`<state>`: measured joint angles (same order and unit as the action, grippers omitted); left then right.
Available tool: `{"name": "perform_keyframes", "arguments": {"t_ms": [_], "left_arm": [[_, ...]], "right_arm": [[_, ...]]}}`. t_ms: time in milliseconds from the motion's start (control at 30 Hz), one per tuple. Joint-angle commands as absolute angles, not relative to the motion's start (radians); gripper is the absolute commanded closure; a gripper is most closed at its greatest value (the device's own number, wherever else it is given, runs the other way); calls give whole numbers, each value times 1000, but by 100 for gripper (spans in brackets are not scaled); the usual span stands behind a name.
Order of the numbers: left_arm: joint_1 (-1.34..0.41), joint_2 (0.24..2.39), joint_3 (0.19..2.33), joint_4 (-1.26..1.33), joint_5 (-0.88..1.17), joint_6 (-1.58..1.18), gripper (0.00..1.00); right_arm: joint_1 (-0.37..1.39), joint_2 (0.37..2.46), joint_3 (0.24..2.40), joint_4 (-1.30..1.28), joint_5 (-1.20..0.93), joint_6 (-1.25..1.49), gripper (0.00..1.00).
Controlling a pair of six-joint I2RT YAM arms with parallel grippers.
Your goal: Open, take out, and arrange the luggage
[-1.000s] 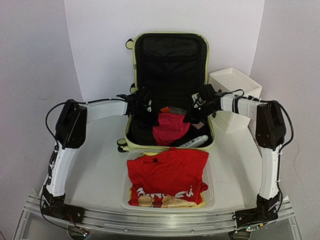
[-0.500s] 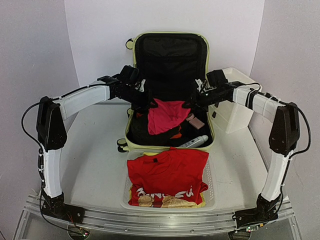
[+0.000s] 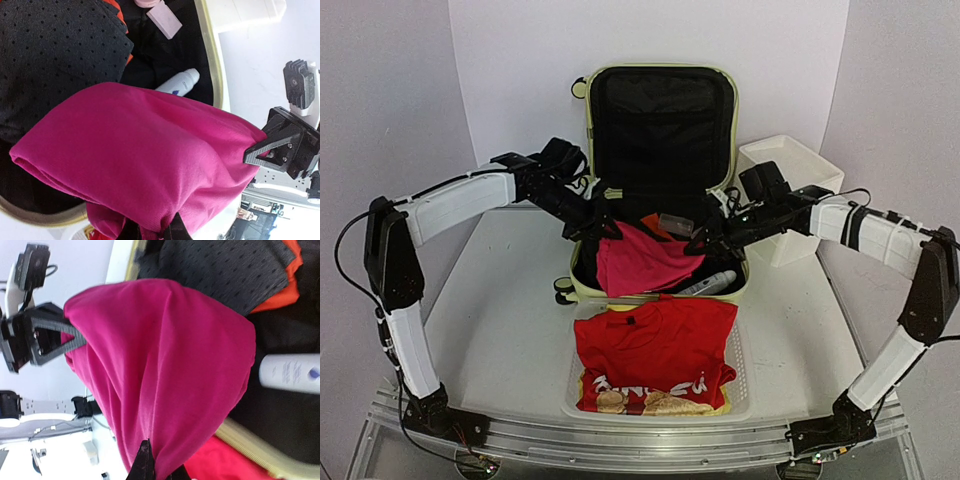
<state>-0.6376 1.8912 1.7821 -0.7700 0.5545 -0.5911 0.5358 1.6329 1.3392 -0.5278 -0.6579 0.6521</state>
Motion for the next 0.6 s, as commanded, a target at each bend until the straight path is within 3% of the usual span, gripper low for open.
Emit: {"name": "perform_keyframes", "arguments": {"t_ms": [0, 300, 567], "left_arm": [[-643, 1699, 1698, -771, 627, -588, 100], [-774, 1521, 1504, -775, 632, -605, 100], [-918, 1476, 1299, -742, 503, -657, 100]], "right_arm": [[629, 1485, 1290, -513, -635, 696, 100], [824, 1237, 1084, -516, -434, 824, 100], [1014, 1073, 729, -425, -254, 1003, 100]]}}
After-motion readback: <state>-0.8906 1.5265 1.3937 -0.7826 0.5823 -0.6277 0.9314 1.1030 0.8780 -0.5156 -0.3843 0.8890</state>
